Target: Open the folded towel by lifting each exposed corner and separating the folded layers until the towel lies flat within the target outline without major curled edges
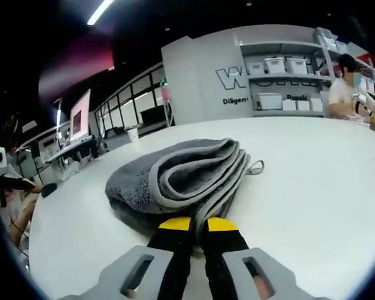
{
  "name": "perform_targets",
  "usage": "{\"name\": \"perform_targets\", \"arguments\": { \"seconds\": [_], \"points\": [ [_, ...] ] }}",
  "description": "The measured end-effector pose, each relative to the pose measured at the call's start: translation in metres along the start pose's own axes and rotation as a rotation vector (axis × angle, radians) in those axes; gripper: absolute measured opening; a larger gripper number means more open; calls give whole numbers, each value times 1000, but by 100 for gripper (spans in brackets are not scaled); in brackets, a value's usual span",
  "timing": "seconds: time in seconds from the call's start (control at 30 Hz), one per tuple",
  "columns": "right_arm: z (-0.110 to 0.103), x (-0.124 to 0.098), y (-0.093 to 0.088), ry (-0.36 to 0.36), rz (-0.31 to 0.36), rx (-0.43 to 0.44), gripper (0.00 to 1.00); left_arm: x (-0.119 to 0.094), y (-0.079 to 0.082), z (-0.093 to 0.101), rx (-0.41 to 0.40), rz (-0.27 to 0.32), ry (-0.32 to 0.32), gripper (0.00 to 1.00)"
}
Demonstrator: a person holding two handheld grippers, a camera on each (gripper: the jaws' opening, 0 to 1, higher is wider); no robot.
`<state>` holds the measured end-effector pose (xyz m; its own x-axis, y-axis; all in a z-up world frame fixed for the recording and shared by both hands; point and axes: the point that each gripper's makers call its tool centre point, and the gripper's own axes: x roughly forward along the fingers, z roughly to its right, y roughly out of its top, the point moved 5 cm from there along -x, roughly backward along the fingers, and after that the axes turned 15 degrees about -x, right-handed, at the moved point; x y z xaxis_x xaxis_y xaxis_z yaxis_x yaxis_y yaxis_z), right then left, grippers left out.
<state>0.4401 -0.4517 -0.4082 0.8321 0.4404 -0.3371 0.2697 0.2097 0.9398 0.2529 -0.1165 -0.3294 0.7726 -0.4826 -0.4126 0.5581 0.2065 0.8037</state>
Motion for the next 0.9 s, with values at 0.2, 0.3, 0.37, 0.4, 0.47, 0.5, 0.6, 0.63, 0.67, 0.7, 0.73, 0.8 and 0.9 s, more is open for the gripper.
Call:
{"name": "perform_targets", "arguments": {
  "seconds": [0.2,0.3,0.37,0.4,0.47,0.5,0.6,0.63,0.67,0.7,0.73,0.8,0.9],
  "points": [
    [9,-4,-2,-20,-2,0,0,1,-1,0,2,-6,3,96],
    [14,-6,-3,-27,-3,-3,0,0,-1,-1,-1,-5,5,96],
    [19,-6,-5,-25,1,6,0,-1,-1,-2,-4,-3,9,96],
    [22,-6,-6,-22,2,9,0,-1,-2,-2,-6,-4,13,96],
    [25,-7,-6,-23,3,9,0,-1,-2,-3,-6,-5,15,96],
    [26,-7,-6,-21,3,8,0,-1,-2,-3,-6,-5,14,96],
    [33,-8,-8,-19,4,7,0,1,-1,-1,-7,-6,10,96],
    [35,-8,-8,-21,3,4,0,2,-2,-1,-8,-8,11,96],
    [37,-9,-8,-22,3,3,0,2,-2,-1,-10,-9,11,96],
    [39,-9,-9,-24,3,3,0,3,-2,-1,-10,-9,9,96],
    [41,-9,-9,-25,3,3,0,3,-2,-1,-10,-11,7,96],
    [45,-10,-10,-24,4,-3,0,4,-2,-1,-10,-13,6,96],
    [50,-10,-11,-25,6,-10,0,4,-2,0,-5,-15,7,96]
  ]
}}
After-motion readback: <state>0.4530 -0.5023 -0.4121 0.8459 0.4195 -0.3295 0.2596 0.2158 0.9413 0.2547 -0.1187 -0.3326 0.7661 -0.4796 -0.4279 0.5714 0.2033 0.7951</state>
